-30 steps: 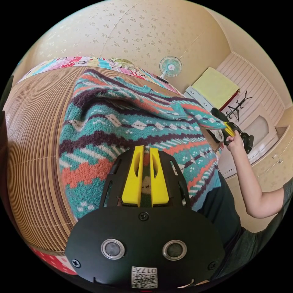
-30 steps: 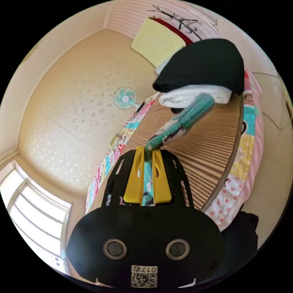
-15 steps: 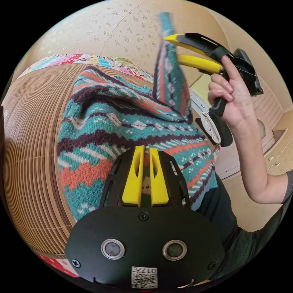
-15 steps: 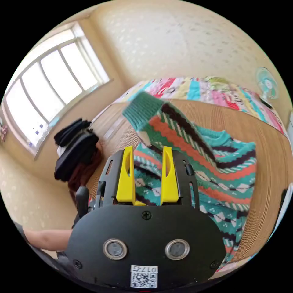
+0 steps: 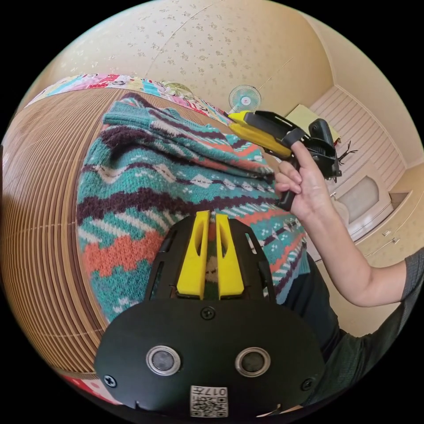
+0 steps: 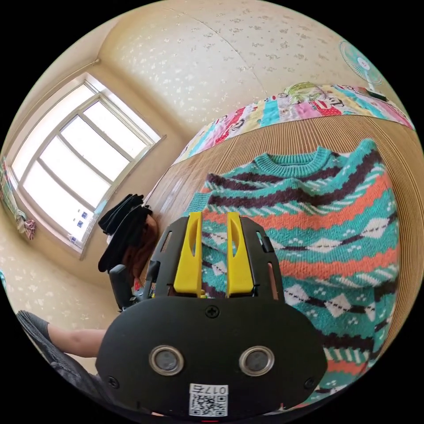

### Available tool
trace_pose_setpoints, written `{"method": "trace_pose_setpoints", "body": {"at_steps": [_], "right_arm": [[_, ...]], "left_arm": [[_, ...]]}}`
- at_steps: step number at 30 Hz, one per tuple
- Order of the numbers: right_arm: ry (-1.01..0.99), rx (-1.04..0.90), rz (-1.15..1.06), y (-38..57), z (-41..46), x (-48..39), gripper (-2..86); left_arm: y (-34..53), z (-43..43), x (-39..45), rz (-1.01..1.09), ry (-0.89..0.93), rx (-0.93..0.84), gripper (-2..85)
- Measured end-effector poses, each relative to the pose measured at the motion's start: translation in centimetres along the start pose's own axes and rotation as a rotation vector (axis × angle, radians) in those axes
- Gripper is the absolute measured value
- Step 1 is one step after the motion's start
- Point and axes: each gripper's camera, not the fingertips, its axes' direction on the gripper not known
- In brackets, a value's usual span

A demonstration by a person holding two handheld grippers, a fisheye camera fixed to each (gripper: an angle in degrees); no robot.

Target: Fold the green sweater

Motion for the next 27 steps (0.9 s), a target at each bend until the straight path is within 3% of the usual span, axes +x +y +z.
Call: {"method": "trace_pose_setpoints", "body": {"at_steps": [4,7,10,11,14,16,20,24,27], "right_arm": [[-0.068,-0.178,-0.034,-2.2,6.0,-0.2,14.2],[0.035,-0.328,-0.043,-1.8,12.0,0.3,12.8],[0.018,-0.275,-0.025,-1.9,11.5,0.6,8.6],[-0.096,-0.197,-0.032,-2.0,10.3,0.7,5.4],[-0.138,-0.028,0.039,-2.2,8.0,1.6,3.9],[-0.134,-0.035,0.06,-2.7,8.9,2.0,3.4],[-0.135,-0.332,-0.088,-2.5,16.4,3.0,2.9],[-0.344,-0.329,0.027,-2.5,13.2,6.6,2.0],[-0.251,-0.143,-0.008,-1.9,7.4,7.5,1.3]], "left_arm": [[0.0,0.1,0.0,-0.003,0.005,0.0,3.2],[-0.1,0.4,-0.1,-0.01,0.009,-0.005,3.2],[0.0,0.6,0.0,-0.009,0.011,-0.003,3.1],[0.0,0.7,0.0,-0.01,0.014,-0.002,3.0],[0.0,1.0,0.0,-0.016,0.028,-0.002,2.9],[0.0,1.2,0.1,-0.017,0.029,-0.002,2.8],[0.1,1.6,0.3,-0.02,0.032,-0.003,2.8],[0.1,2.1,0.6,-0.019,0.035,-0.001,2.7],[0.2,2.5,0.9,-0.02,0.036,-0.001,2.7]]}}
